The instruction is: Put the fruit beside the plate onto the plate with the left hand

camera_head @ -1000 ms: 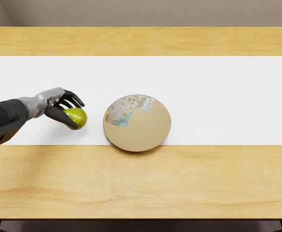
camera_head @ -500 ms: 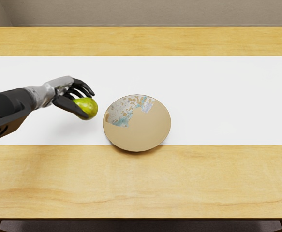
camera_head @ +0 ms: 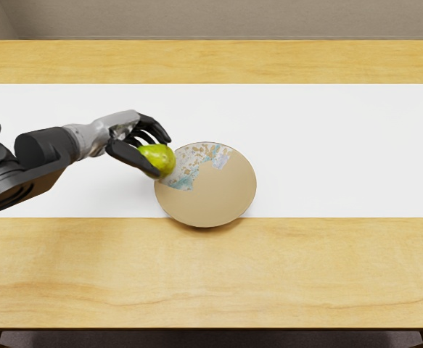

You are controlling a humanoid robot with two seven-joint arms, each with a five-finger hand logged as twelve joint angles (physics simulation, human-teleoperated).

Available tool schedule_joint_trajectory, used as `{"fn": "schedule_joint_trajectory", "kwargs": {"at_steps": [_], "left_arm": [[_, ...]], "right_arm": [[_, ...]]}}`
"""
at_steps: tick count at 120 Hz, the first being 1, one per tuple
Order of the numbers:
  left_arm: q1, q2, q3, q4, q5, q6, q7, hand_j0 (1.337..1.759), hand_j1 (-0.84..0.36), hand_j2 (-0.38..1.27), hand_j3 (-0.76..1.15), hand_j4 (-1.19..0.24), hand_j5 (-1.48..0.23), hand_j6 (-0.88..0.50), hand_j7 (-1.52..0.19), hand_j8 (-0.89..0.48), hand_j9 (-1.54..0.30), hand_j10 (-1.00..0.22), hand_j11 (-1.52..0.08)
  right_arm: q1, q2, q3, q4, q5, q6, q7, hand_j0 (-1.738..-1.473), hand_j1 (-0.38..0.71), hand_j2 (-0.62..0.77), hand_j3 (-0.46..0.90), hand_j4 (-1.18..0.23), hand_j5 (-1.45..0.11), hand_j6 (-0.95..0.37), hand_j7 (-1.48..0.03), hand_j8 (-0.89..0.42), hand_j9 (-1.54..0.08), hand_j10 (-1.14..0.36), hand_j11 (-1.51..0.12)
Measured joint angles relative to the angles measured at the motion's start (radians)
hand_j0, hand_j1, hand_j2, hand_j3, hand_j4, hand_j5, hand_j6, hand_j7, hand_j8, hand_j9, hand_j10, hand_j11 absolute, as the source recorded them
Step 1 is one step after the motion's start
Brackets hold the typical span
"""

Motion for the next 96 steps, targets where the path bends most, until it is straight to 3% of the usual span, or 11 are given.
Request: {"fn": "schedule_joint_trajectory", "kwargs": {"at_steps": [58, 96], "left_arm": [[0.006, -0.062, -0.025, 0.000, 0.002, -0.016, 0.000, 1.657, -0.27, 0.32, 0.00, -0.58, -0.82, -0.44, -0.79, -0.41, -0.78, -0.49, -0.79], [0.050, -0.082, -0.027, 0.002, 0.004, -0.022, 0.000, 1.657, -0.27, 0.34, 0.00, -0.59, -0.80, -0.47, -0.79, -0.43, -0.78, -0.53, -0.78]], "right_arm": [[0.000, 0.000, 0.000, 0.000, 0.000, 0.000, 0.000, -1.658, -0.33, 0.00, 0.00, -0.02, -0.02, -0.02, -0.02, -0.02, -0.02, -0.02, -0.02], [0.000, 0.000, 0.000, 0.000, 0.000, 0.000, 0.000, -1.658, -0.33, 0.00, 0.00, -0.02, -0.02, -0.02, -0.02, -0.02, -0.02, -0.02, -0.02]]}}
